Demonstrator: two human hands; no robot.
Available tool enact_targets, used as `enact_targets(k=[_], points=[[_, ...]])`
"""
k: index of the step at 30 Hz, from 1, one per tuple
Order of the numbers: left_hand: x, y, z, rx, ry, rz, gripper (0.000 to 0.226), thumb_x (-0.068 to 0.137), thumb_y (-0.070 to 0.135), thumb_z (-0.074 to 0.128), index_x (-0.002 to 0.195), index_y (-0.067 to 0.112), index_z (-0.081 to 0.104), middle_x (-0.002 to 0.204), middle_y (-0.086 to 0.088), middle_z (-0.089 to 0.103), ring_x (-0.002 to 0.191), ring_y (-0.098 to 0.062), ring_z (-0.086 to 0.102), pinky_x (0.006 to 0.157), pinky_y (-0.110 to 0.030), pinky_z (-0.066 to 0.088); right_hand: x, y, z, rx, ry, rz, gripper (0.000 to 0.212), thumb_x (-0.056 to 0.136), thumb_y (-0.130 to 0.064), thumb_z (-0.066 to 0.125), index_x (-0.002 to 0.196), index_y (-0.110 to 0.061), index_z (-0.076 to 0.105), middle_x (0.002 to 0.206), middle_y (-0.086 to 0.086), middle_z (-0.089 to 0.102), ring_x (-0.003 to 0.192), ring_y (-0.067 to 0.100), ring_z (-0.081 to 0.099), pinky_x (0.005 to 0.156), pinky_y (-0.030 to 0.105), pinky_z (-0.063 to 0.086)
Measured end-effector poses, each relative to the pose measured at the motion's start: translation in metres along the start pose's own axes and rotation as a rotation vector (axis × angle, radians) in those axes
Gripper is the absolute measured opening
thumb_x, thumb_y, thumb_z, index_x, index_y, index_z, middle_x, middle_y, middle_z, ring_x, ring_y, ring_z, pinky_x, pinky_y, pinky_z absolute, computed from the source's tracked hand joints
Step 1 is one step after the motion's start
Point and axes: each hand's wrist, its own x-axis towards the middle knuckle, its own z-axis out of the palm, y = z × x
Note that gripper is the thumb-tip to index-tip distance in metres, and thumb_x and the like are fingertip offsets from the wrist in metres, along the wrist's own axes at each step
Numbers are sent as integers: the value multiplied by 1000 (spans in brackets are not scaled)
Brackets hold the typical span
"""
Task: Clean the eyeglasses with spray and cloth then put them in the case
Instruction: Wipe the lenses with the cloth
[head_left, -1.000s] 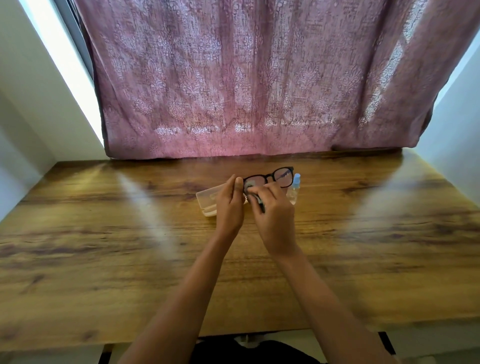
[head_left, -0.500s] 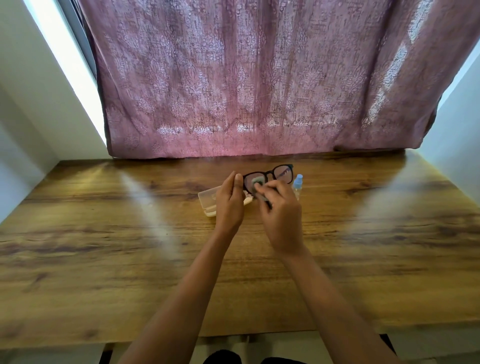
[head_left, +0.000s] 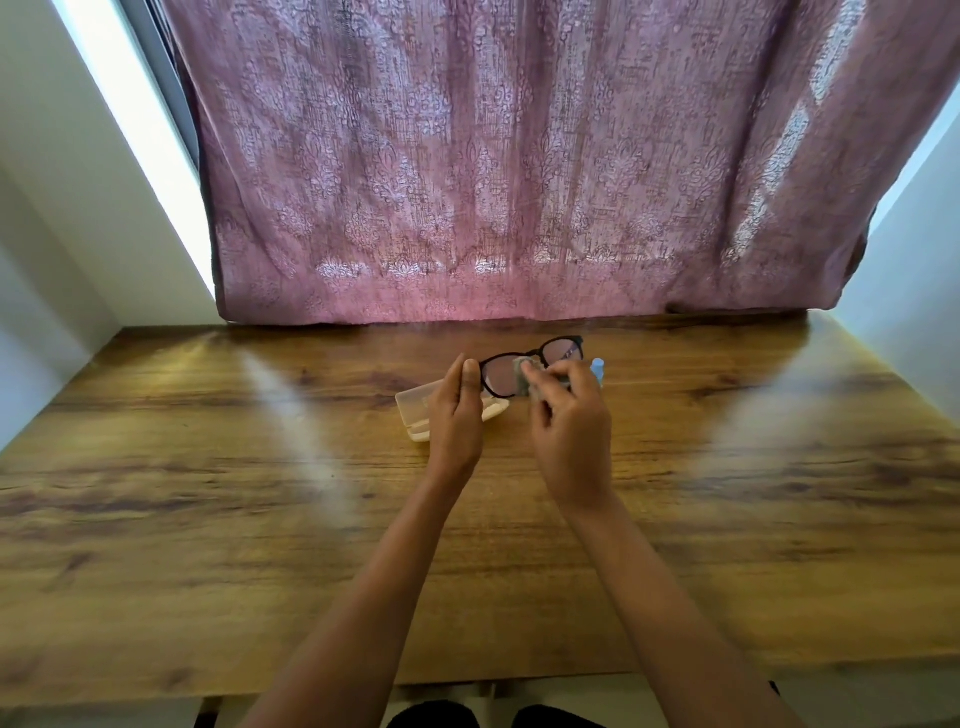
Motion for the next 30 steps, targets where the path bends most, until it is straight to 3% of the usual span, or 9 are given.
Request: enact_targets(k=[4,7,11,15,22,25,30], points=[[5,4,1,-67,-82,-40,33,100,17,31,68,17,40,52,12,35,45,0,27,44,-15,25,8,-6,2,9,4,-4,29,86,-4,57,114,0,61,91,11,57,81,20,56,72,24,50],[9,4,-1,-84,-154,-49,32,100,15,30,71,14,42,49,15,41,45,1,32,45,-12,29,-1,-15,6,-5,-41,-91,30,88,-10,51,114,-1,62,89,9,56,80,15,53,72,17,43],[11,4,-6,-88,-215,-88,29,101,17,30,74,13,42,58,6,36,47,0,31,45,-13,27,-6,-1,1,17,-49,-62,24,84,-6,62,108,-1,65,87,8,58,76,16,55,69,16,46],[10,5,-4,-96,-220,-109,29,101,17,30,74,13,42,60,4,32,47,0,29,45,-13,26,10,10,-3,14,21,37,24,77,-3,69,101,-3,67,89,10,61,77,20,60,65,32,55],[9,3,-1,-130,-189,-122,28,100,16,31,75,12,44,64,2,39,50,2,37,48,-12,33,-9,-16,10,12,-89,-57,30,75,-1,70,104,-1,66,86,9,60,76,18,59,68,24,52],[9,3,-4,-132,-171,-140,31,101,17,31,71,15,40,62,2,33,48,0,32,46,-13,28,-10,-3,3,-1,-80,-37,27,73,-2,72,100,-1,67,84,8,60,74,16,58,68,17,47],[9,-1,-1,-141,-171,-133,31,100,16,31,71,16,42,54,13,36,45,1,30,44,-11,27,7,9,-1,-17,22,43,20,74,-5,73,93,1,69,81,9,60,70,19,59,60,25,51]])
